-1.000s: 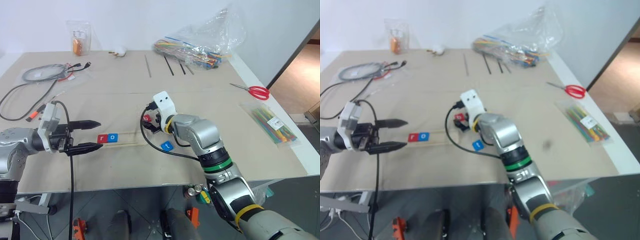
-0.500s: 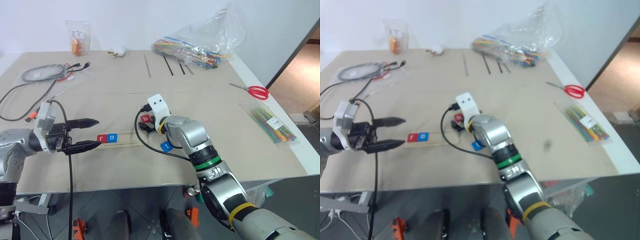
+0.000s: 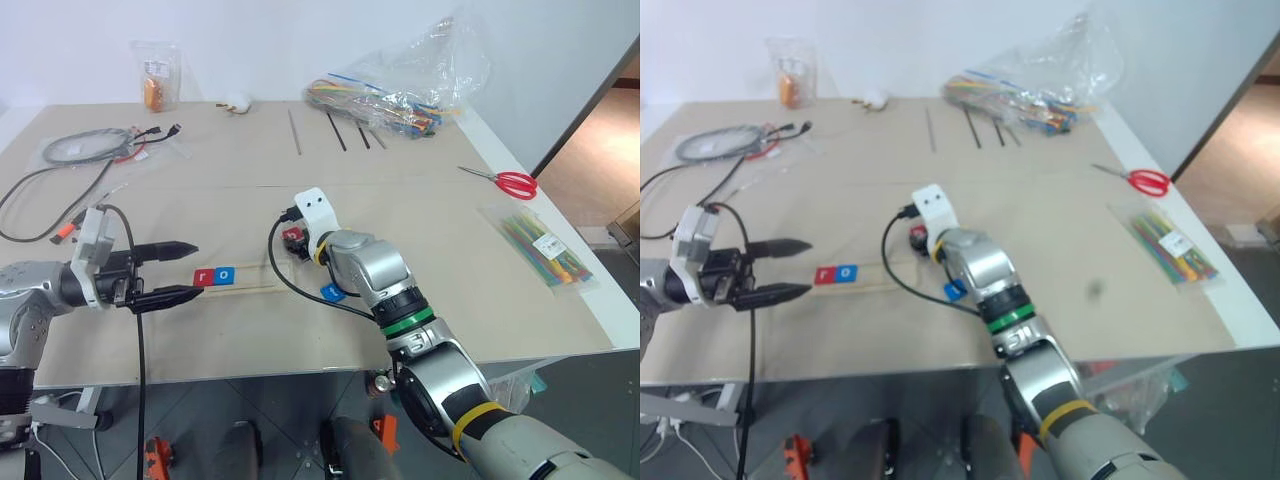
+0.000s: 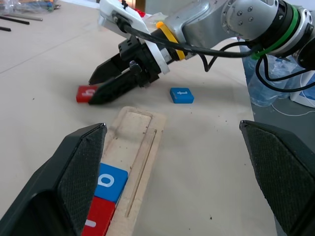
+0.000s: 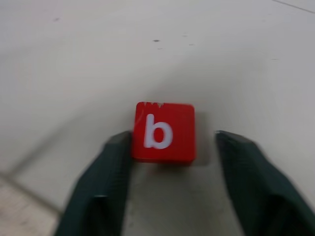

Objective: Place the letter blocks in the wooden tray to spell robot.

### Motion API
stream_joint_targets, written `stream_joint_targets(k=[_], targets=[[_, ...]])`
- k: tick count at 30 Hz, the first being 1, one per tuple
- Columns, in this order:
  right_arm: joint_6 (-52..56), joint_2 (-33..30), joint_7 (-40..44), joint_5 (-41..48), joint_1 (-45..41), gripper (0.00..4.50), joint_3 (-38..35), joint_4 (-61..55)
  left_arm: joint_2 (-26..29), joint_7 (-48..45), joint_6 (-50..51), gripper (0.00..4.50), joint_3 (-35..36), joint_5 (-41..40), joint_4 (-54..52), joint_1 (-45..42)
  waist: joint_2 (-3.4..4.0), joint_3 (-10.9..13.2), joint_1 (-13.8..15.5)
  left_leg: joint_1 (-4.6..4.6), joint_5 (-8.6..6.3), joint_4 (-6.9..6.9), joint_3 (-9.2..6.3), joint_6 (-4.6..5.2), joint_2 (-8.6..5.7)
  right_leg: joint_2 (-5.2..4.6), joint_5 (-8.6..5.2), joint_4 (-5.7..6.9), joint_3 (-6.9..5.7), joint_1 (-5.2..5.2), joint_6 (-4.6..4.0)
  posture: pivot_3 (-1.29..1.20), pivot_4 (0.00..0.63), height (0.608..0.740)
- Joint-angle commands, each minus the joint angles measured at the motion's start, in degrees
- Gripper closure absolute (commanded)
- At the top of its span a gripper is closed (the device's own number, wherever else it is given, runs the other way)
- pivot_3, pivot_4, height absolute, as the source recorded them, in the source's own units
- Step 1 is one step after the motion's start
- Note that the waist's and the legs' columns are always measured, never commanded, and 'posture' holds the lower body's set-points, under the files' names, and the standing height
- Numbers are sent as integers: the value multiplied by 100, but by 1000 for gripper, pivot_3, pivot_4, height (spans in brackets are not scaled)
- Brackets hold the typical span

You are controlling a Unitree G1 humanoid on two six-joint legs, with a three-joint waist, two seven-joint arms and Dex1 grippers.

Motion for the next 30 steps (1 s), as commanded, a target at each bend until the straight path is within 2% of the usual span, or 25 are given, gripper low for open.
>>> stream_joint_targets(k=[1,7,10,22,30], targets=[[-179,19,-70,-50,-196,3271,-186,187,17,38,-91,0,138,-7,-175,43,-1,0,-1,0,0,0,0,0,0,0,0,0,0,0,0,0,150,740],[-294,-144,21,-73,-249,3311,-262,315,17,78,-121,0,154,15,-216,111,0,0,3,0,0,0,0,0,0,0,1,0,0,0,-2,0,150,740],[-157,-325,222,47,-146,3311,-371,4,8,106,-128,0,153,8,-259,152,0,0,8,0,0,0,2,0,-1,-2,-4,-2,2,0,-10,0,150,740],[2842,-1882,559,544,1219,3311,-1014,-4088,-155,22,-174,0,-129,119,-219,93,-1,-1,9,7,0,-47,7,0,1,5,-11,-8,8,-11,-13,0,150,740],[4291,-1929,442,782,1695,3311,-1251,-5425,-293,-166,-212,0,-431,260,51,-282,-1,-1,-2,22,0,-51,9,0,19,28,-8,-5,13,-10,-27,0,150,740]])
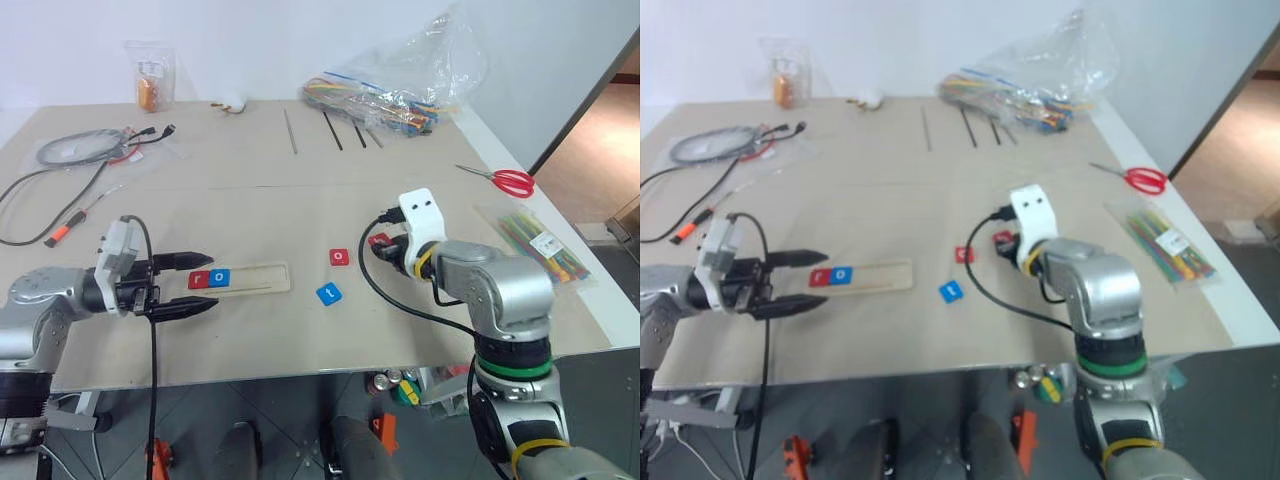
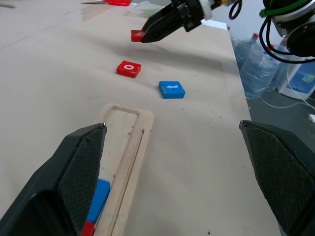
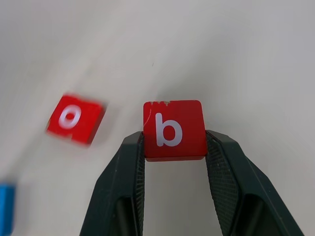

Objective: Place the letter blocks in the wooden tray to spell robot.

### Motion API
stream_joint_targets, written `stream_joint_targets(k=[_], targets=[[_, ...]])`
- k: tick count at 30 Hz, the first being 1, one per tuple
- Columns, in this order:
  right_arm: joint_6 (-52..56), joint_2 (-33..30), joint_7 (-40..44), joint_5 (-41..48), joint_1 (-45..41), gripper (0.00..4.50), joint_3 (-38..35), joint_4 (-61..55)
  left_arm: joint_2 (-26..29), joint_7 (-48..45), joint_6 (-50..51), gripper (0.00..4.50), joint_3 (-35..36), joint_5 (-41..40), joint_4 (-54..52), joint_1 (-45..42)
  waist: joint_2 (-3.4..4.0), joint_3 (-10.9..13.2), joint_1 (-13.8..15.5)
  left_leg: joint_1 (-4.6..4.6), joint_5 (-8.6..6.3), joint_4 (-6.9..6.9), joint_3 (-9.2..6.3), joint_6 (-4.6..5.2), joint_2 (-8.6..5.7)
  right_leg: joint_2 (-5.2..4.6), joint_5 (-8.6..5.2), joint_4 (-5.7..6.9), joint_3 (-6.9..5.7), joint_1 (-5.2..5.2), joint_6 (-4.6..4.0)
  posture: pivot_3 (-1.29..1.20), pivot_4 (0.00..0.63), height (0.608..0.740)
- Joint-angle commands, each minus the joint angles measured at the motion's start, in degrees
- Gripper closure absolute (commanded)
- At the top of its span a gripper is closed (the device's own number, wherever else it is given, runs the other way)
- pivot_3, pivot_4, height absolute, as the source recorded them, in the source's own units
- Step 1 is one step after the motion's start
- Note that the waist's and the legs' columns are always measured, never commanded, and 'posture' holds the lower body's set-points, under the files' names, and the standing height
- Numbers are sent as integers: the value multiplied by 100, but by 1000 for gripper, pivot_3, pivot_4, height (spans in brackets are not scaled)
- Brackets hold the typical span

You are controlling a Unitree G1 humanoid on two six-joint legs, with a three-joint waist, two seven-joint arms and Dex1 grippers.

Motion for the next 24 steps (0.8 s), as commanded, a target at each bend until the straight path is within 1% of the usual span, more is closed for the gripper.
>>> stream_joint_targets(k=[1,8,12,19,24], targets=[[426,114,-127,59,107,3311,-142,-545,-36,-118,-83,0,-56,41,116,-210,-1,-1,4,1,0,0,0,0,1,1,0,0,0,0,0,0,150,740],[550,577,-606,-138,464,3311,-324,-513,-84,-269,-101,0,-161,142,363,-507,-2,-1,4,-2,0,1,4,0,0,1,0,-2,5,2,0,0,150,740],[550,861,-700,-46,552,3311,-354,-575,-67,-327,-99,0,-171,161,416,-584,-3,-2,3,0,0,0,2,0,2,4,0,-1,4,2,-1,0,150,740],[550,1058,-740,48,534,3311,-309,-528,-62,-375,162,0,-37,-115,192,-694,-16,-10,1,6,0,0,4,0,8,8,0,-1,5,6,-1,0,150,740],[550,1142,-716,87,456,3311,-301,-453,-48,-445,254,0,-137,-145,-10,-717,-18,-11,1,7,0,-1,3,0,11,11,0,-1,5,6,-2,0,150,740]])
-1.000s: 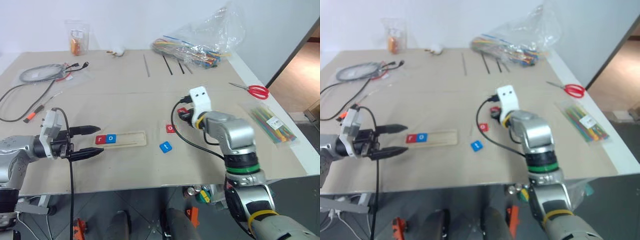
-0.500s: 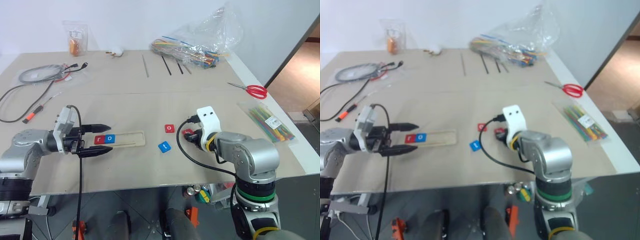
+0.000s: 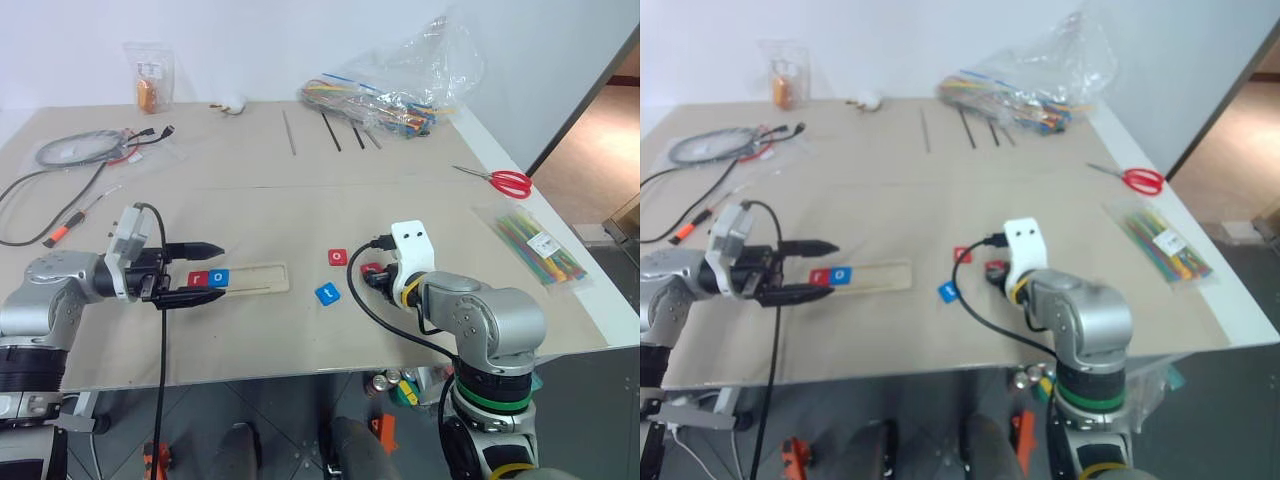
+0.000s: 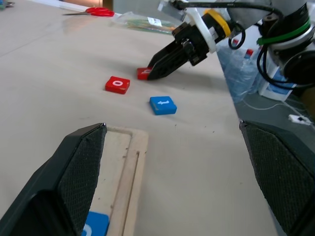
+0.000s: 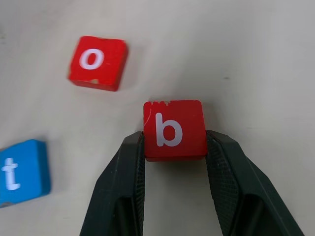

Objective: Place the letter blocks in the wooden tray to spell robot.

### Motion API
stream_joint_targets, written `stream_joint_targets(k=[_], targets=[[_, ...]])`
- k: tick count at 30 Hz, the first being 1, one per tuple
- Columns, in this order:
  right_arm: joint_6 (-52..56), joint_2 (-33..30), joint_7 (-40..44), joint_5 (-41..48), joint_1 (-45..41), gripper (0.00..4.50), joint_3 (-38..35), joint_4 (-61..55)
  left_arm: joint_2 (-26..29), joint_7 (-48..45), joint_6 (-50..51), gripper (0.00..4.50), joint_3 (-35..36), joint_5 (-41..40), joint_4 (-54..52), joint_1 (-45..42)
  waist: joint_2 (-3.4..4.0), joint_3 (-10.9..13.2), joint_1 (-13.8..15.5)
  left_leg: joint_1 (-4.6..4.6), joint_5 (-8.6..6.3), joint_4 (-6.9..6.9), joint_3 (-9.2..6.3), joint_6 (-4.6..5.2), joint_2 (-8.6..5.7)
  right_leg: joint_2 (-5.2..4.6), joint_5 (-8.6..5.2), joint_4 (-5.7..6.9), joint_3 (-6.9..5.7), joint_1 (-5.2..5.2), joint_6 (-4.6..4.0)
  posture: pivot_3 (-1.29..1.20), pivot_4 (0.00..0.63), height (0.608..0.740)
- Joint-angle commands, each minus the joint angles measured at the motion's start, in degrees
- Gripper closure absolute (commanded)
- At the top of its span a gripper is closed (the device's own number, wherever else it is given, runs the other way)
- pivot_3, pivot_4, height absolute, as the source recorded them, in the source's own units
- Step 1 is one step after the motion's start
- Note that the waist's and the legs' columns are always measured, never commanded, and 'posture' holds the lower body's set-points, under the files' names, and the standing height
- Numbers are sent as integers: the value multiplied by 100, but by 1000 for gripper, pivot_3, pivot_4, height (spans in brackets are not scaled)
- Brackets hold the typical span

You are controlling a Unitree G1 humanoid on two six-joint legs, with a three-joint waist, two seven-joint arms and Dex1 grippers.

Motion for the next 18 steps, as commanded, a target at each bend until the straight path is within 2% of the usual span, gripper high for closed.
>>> stream_joint_targets(k=[1,2,3,4,6,10,14,18], targets=[[36,117,40,113,-119,3311,-19,-40,52,-66,-12,0,50,-72,-240,-124,0,0,0,0,0,0,0,0,0,0,0,0,0,0,0,0,150,740],[36,135,41,115,-134,3311,-23,-34,35,-59,-15,0,32,-55,-250,-121,0,0,-3,1,0,0,0,0,0,1,0,0,1,0,0,0,150,740],[32,142,44,114,-144,2287,-24,-40,19,-50,-22,0,18,-40,-261,-113,0,0,-2,2,0,-1,0,0,0,2,0,0,1,0,0,0,150,740],[-16,174,84,150,-140,2125,-55,-48,9,-55,-46,0,3,-17,-259,-100,0,0,-1,2,0,-2,0,0,1,2,0,0,2,0,-1,0,150,740],[-38,210,91,156,-144,1488,-99,-36,8,-82,-93,0,-19,20,-228,-81,0,0,0,2,0,-3,0,0,1,2,0,0,1,0,-2,0,150,740],[-60,289,116,206,-170,55,-298,25,6,-121,-127,0,-40,78,-146,-106,0,0,0,1,0,-3,0,0,0,2,-1,0,2,0,-2,0,150,740],[29,212,354,399,-298,19,-488,88,-13,-139,-144,0,-40,104,-92,-133,0,0,1,1,0,-3,0,0,0,2,0,0,2,0,-2,0,150,740],[-230,-647,1088,856,-607,19,-768,347,-26,-145,-152,0,-48,116,-54,-148,1,1,1,0,0,-3,2,0,-1,1,-1,-1,6,0,-2,0,150,740]])
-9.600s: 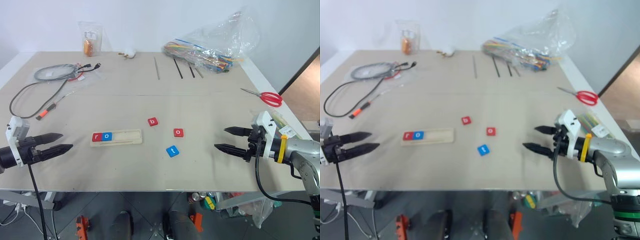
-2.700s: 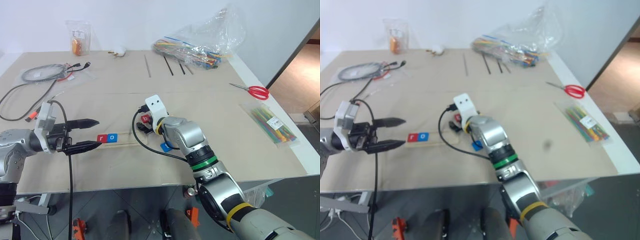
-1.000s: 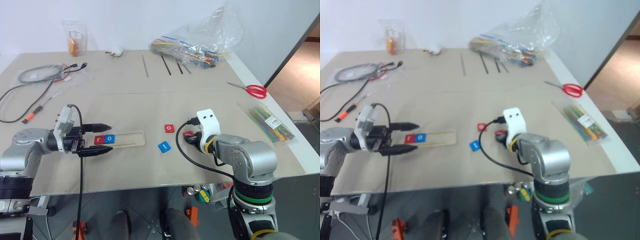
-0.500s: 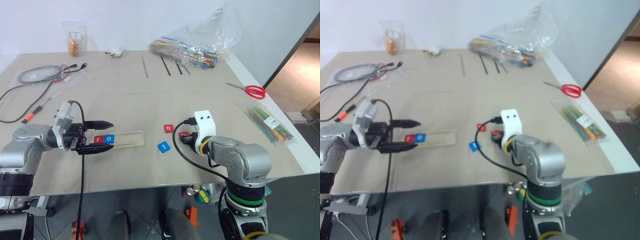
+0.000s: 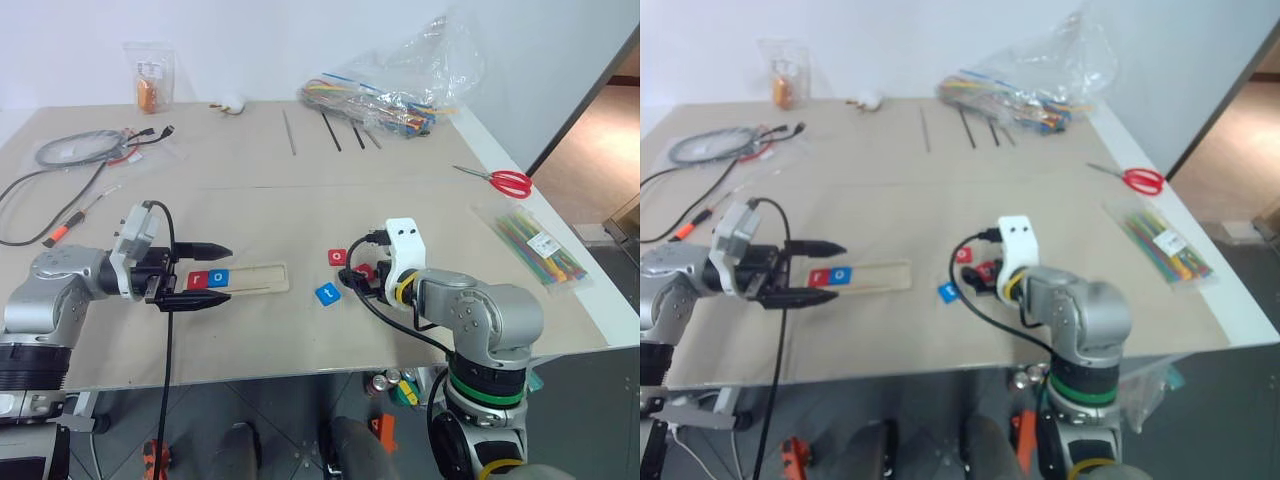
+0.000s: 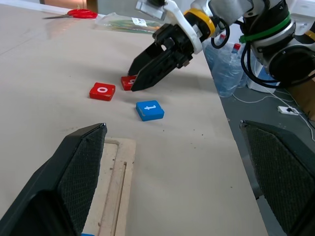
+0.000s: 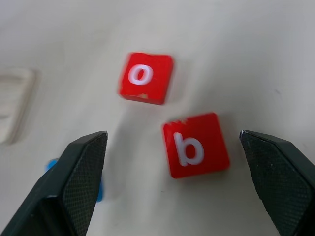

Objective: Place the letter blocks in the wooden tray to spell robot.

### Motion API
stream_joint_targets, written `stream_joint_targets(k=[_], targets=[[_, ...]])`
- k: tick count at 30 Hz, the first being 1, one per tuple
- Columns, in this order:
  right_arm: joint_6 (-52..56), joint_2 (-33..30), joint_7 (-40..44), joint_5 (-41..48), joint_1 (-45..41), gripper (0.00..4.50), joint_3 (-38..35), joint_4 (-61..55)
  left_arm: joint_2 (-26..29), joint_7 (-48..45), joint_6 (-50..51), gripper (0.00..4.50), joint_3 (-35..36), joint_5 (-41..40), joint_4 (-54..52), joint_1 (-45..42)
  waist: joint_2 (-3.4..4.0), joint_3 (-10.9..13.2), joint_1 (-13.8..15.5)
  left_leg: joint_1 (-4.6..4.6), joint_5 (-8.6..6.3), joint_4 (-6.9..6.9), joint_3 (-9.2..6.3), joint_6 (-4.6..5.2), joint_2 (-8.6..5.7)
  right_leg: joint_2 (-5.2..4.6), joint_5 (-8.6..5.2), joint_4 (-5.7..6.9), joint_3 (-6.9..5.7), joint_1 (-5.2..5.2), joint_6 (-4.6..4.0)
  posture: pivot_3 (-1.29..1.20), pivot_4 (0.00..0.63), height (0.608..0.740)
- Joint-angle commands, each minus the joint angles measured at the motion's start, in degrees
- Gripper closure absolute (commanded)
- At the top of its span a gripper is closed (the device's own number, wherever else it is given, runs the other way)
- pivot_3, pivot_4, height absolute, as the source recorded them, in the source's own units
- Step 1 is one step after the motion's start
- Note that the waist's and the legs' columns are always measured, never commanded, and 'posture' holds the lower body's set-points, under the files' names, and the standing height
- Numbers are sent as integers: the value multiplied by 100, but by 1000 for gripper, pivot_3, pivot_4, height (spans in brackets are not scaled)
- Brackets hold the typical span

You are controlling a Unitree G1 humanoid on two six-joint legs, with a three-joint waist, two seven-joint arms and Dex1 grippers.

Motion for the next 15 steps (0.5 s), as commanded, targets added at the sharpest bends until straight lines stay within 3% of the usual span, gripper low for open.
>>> stream_joint_targets(k=[1,3,6,10,15], targets=[[-721,-967,1003,515,-212,19,-250,37,24,-36,-58,0,63,-28,-45,-68,0,0,2,-1,0,0,0,0,-1,0,0,-1,0,1,0,0,150,740],[-1922,-2126,2204,663,167,19,107,46,10,-30,-66,0,63,-21,-23,-62,3,2,43,-3,0,-1,-2,0,-4,-1,-2,-5,1,2,-2,0,150,740],[-3444,-3038,3221,602,693,19,405,369,-2,-26,-77,0,62,-12,-6,-59,-6,-3,49,-3,-6,-9,-4,5,-15,-1,-21,-12,10,8,0,0,150,740],[-5880,-3748,4508,140,1305,19,784,1171,2,-18,-76,0,76,-7,20,-76,-6,-4,-5,6,-17,-9,-2,23,-11,12,-23,-10,22,9,-3,0,150,740],[-7149,-3727,5313,-99,750,19,1229,2785,138,-43,57,0,138,-75,-137,14,-5,-1,-29,18,-17,0,6,25,-8,15,-12,-3,29,12,-5,0,150,740]])
